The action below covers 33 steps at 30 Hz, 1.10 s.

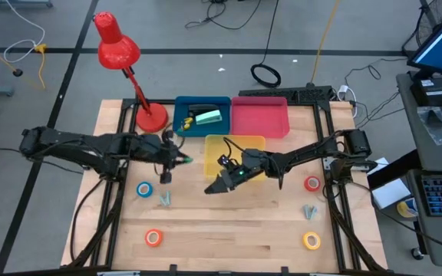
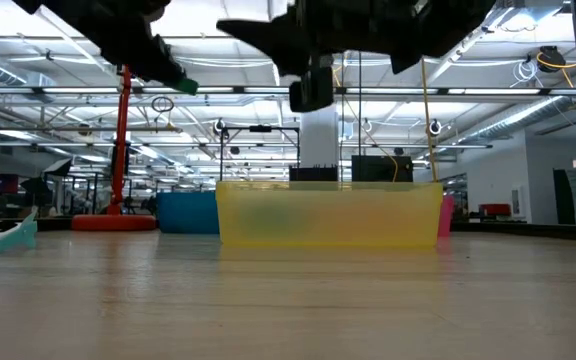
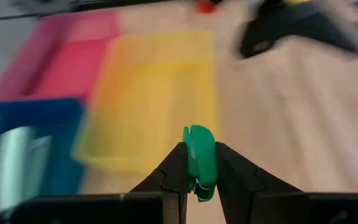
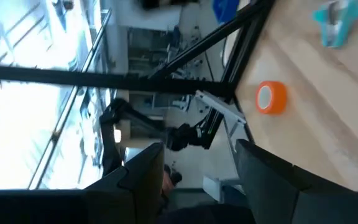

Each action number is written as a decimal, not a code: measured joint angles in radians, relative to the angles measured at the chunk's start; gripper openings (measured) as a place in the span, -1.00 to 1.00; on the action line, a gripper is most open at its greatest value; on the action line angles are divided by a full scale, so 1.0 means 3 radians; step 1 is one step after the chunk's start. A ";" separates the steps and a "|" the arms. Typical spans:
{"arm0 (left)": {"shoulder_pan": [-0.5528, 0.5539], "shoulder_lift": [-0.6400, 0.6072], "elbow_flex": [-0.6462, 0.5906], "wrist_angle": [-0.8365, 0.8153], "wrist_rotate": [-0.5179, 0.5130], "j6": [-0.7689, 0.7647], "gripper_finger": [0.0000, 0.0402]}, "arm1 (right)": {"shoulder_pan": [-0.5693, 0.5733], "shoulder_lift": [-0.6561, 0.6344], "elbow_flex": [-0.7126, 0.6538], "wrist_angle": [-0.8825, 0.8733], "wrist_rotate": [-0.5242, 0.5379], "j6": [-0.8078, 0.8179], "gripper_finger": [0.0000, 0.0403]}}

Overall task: Pick and place Stapler, Stapler remover, tape
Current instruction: Put the green small stapler into the blue bin

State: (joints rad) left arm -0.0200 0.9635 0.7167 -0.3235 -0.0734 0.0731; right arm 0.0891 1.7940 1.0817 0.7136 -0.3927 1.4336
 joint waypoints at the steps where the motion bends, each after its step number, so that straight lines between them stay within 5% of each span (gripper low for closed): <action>1: 0.0058 -0.0004 0.0000 0.0030 -0.0090 0.0010 -0.69 | 0.0003 -0.0004 0.0000 -0.0005 -0.0001 -0.0059 -0.07; 7: 0.0607 0.0183 0.0004 0.0229 -0.0305 0.0068 -0.69 | 0.0004 -0.0015 0.0000 -0.0358 0.0181 -0.0606 -0.11; 15: 0.1365 0.0759 0.0098 0.0533 -0.0016 -0.0176 -0.69 | 0.0005 -0.0370 -0.0003 -0.1469 0.0522 -0.1527 -0.26; 33: 0.2198 0.2495 0.1771 -0.1155 -0.0313 -0.0309 -0.69 | -0.0257 -0.1511 -0.0003 -0.3455 0.1390 -0.3254 -0.69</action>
State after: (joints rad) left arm 0.6395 1.7119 1.2481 -0.6701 -0.1674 -0.0196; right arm 0.0121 1.3405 1.0809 -0.3229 0.0242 0.4573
